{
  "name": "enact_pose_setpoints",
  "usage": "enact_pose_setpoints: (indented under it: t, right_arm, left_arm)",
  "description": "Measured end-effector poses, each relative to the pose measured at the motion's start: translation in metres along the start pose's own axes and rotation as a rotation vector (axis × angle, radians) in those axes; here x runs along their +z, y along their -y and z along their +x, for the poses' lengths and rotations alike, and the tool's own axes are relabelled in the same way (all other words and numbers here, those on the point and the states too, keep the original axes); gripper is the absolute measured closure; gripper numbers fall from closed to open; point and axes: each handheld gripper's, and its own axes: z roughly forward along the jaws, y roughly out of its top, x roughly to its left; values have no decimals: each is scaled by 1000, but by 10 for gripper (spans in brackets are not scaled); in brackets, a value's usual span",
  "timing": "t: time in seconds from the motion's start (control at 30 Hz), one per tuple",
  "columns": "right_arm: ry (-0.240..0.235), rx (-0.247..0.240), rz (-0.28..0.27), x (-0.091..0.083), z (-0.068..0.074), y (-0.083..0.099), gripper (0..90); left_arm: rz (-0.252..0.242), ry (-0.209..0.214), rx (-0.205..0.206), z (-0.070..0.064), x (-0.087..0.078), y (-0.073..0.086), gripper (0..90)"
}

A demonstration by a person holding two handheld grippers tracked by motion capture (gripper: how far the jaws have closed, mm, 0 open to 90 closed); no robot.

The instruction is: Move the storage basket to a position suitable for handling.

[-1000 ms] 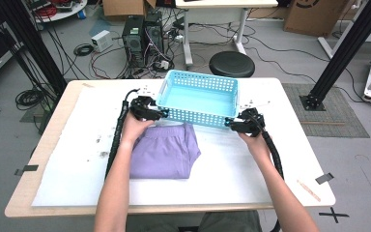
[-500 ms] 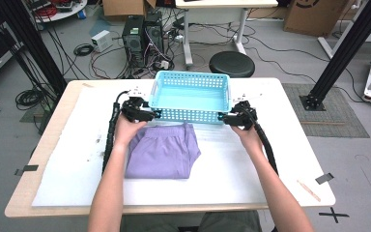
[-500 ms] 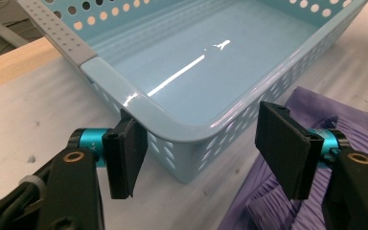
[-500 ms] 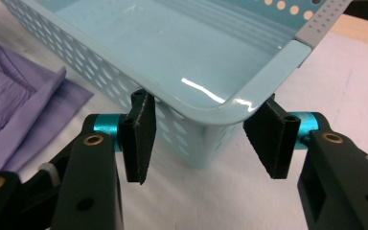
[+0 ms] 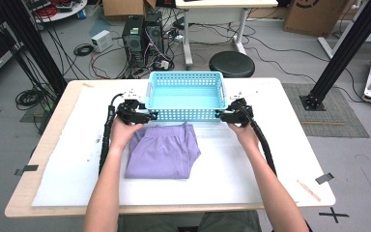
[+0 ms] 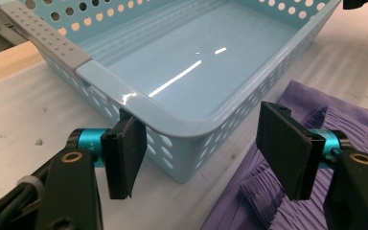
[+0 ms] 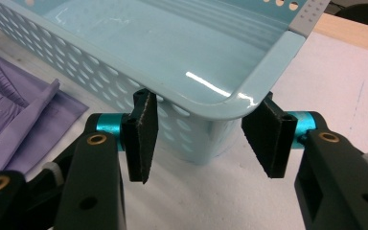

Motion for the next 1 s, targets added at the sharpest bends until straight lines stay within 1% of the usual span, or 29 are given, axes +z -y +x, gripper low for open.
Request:
enact_pose_setpoints:
  t: [0.03, 0.1, 0.13, 0.17, 0.2, 0.23, 0.27, 0.3, 0.37, 0.4, 0.43, 0.47, 0.5, 0.53, 0.57, 0.6, 0.63, 0.67, 0.7, 0.73, 0.77, 0.8, 0.83, 0.87, 0.9, 0.93, 0.97, 1.0]
  right_arm:
    - [0, -4, -1, 0, 0, 0, 480]
    - [4, 2, -2, 0, 0, 0, 473]
    - [32, 10, -1, 0, 2, 0, 386]
    - [32, 10, -1, 0, 2, 0, 386]
    - [40, 31, -3, -1, 1, 1, 328]
    - [40, 31, -3, -1, 1, 1, 328]
    - [43, 41, -5, -1, 1, 1, 297]
    - [47, 51, -9, -2, 1, 2, 281]
    - [52, 50, -30, -7, 3, 2, 275]
    - [68, 39, -53, -14, 8, 3, 261]
    - [68, 39, -53, -14, 8, 3, 261]
    - [74, 27, -76, -21, 13, 5, 254]
    - [74, 27, -76, -21, 13, 5, 254]
    - [72, 27, -105, -27, 18, 7, 243]
    - [72, 27, -105, -27, 18, 7, 243]
    - [49, 25, -117, -33, 25, 11, 241]
    - [49, 25, -117, -33, 25, 11, 241]
    - [36, 14, -124, -37, 33, 14, 236]
    - [30, 5, -127, -39, 37, 16, 236]
    - [30, 5, -127, -39, 37, 16, 236]
    - [26, 2, -129, -41, 42, 19, 236]
    - [11, -3, -132, -45, 51, 23, 235]
    - [5, -2, -133, -47, 55, 26, 226]
    - [5, -2, -133, -47, 55, 26, 226]
    - [0, -8, -134, -48, 60, 29, 219]
    - [-4, -15, -130, -50, 64, 32, 219]
    - [-15, -21, -134, -53, 72, 38, 219]
    - [-23, -17, -136, -55, 75, 40, 219]
  left_arm:
    - [1, 1, -1, 0, 0, 0, 347]
    - [3, 0, 1, -1, 1, 0, 308]
    - [14, -29, -3, -2, 1, -1, 276]
    - [14, -29, -3, -2, 1, -1, 248]
    - [21, -40, -3, -1, 0, 0, 245]
    - [23, -48, -5, -1, -2, 0, 245]
    - [18, -54, -8, -1, -4, 1, 246]
    - [14, -59, -11, 0, -6, 2, 245]
    - [5, -68, -20, 1, -12, 5, 245]
    - [-5, -78, -22, 1, -20, 8, 242]
    - [-5, -78, -22, 1, -20, 8, 242]
    - [-9, -86, -18, 0, -25, 10, 243]
    - [-19, -93, -18, 0, -29, 12, 243]
    - [-23, -87, -26, -2, -38, 16, 243]
    - [-23, -87, -26, -2, -38, 16, 242]
    - [-17, -99, -31, -5, -47, 18, 242]
    - [-17, -99, -31, -5, -47, 18, 243]
    - [-38, -128, -16, -12, -57, 22, 243]
    - [-38, -128, -16, -12, -57, 22, 243]
    - [-36, -132, -7, -15, -62, 24, 243]
    - [-20, -129, -17, -17, -66, 25, 245]
    - [-13, -124, -31, -19, -70, 26, 250]
    - [-41, -126, -44, -23, -74, 30, 272]
    - [-72, -133, -41, -28, -79, 33, 272]
    - [-92, -138, -39, -34, -82, 37, 292]
    - [-92, -141, -34, -39, -86, 39, 296]
    - [-97, -140, -34, -44, -89, 42, 296]
    - [-102, -138, -34, -47, -91, 45, 296]
